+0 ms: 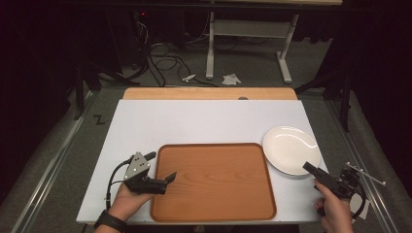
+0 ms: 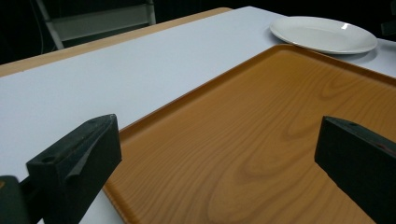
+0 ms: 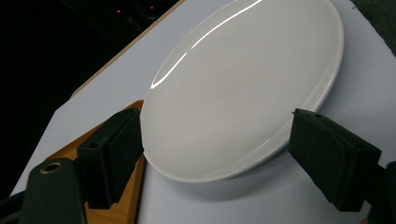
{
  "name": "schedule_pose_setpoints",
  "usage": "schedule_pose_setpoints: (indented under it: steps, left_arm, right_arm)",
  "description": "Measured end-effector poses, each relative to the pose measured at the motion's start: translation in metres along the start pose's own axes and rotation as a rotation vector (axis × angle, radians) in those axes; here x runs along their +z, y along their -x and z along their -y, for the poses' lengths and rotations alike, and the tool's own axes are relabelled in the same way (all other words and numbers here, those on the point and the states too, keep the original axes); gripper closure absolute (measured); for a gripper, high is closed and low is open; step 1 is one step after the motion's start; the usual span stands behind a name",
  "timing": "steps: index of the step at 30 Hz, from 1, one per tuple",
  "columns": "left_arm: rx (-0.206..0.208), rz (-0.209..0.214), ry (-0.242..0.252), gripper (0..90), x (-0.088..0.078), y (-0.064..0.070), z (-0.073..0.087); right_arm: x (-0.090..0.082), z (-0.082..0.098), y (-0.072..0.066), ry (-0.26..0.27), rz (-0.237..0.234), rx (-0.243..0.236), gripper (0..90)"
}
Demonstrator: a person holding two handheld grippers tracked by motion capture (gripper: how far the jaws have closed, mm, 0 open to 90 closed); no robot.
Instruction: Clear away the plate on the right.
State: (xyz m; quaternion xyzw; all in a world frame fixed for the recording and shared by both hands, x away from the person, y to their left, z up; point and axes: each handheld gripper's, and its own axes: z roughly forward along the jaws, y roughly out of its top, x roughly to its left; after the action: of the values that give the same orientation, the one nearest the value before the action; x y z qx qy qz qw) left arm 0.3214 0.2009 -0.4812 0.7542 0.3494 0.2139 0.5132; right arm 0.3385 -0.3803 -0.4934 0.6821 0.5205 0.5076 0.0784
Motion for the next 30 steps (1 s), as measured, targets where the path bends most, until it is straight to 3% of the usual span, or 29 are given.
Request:
schedule_pose_setpoints:
  steps: [5,20,30]
  left_arm:
    - [0.006,0.012,0.003,1.0,0.003,0.002,-0.001]
    - [0.015,0.022,0.005,1.0,0.003,0.003,-0.002]
    - [0.02,0.021,0.005,1.0,0.003,0.003,-0.002]
  right_arm:
    - [0.0,0.003,0.001,-0.045,0.006,0.031,19.6]
    - [0.007,0.008,0.001,-0.105,-0.001,0.116,21.8]
    - [0.01,0.008,0.006,-0.127,-0.033,0.224,24.0]
